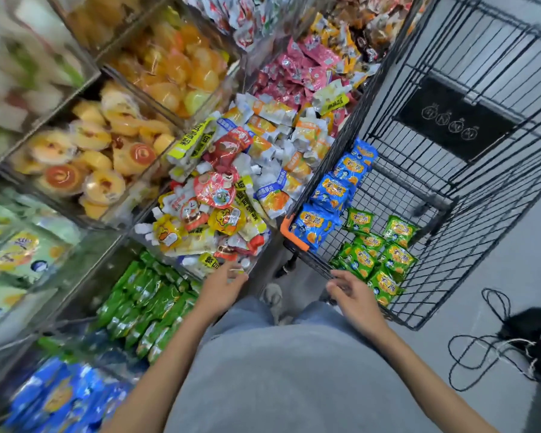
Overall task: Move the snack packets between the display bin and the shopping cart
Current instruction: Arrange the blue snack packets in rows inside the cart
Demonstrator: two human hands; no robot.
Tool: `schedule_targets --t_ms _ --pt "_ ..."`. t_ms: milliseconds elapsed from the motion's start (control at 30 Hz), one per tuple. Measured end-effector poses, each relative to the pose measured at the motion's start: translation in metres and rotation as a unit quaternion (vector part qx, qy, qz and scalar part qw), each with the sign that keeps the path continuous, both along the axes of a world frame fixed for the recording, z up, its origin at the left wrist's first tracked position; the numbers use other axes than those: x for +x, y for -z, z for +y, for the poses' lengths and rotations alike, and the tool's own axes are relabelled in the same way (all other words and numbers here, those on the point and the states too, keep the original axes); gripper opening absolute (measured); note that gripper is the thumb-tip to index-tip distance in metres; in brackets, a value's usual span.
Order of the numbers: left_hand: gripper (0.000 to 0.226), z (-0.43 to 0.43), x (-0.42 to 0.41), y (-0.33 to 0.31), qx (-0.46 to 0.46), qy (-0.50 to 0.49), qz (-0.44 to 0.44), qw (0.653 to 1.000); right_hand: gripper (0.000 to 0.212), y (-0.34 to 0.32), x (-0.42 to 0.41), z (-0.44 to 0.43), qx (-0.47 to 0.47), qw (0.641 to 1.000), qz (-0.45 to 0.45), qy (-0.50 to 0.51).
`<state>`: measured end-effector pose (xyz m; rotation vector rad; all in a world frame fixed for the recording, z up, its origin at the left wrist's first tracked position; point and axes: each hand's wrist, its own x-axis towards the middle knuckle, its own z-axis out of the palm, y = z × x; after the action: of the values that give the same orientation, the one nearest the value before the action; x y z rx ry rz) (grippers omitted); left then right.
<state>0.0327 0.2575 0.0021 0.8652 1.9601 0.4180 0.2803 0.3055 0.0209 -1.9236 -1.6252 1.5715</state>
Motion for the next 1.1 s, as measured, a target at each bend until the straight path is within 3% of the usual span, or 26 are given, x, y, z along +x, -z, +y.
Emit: schedule_targets --t_ms 133,333,500,600,700,900,1100 --pt "0.020 -0.044 0.016 -0.011 0.053 -0.131 -0.024 0.990 0.028 0.001 0.000 -0.010 -0.010 0.997 -0.007 -0.077" --pt "0.019 -0.177 0.049 -0.017 0.093 -0.394 -0.055 0.913 0.025 0.000 -0.055 -0.049 -0.011 0.959 0.011 -0.282" --pt "0.025 -0.298 0.078 -0.017 0.075 -0.580 -0.006 0.811 0.026 -0.006 -0.119 -0.107 -0.003 0.887 0.041 -0.459" --pt "0.027 -0.355 0.095 -0.012 0.087 -0.673 -0.013 0.734 0.025 -0.006 -0.154 -0.152 -0.006 0.854 0.047 -0.518" --pt "0.019 -0.395 0.100 -0.009 0.101 -0.716 -0.013 0.690 0.023 -0.001 -0.185 -0.195 -0.002 0.828 0.051 -0.558" --pt "0.016 -0.455 0.046 -0.015 0.107 -0.732 -0.030 0.672 0.018 0.012 -0.245 -0.273 -0.017 0.845 0.028 -0.534" --pt "0.017 -0.488 -0.019 -0.020 0.107 -0.668 -0.038 0.735 0.024 0.034 -0.307 -0.314 -0.021 0.876 -0.022 -0.481"
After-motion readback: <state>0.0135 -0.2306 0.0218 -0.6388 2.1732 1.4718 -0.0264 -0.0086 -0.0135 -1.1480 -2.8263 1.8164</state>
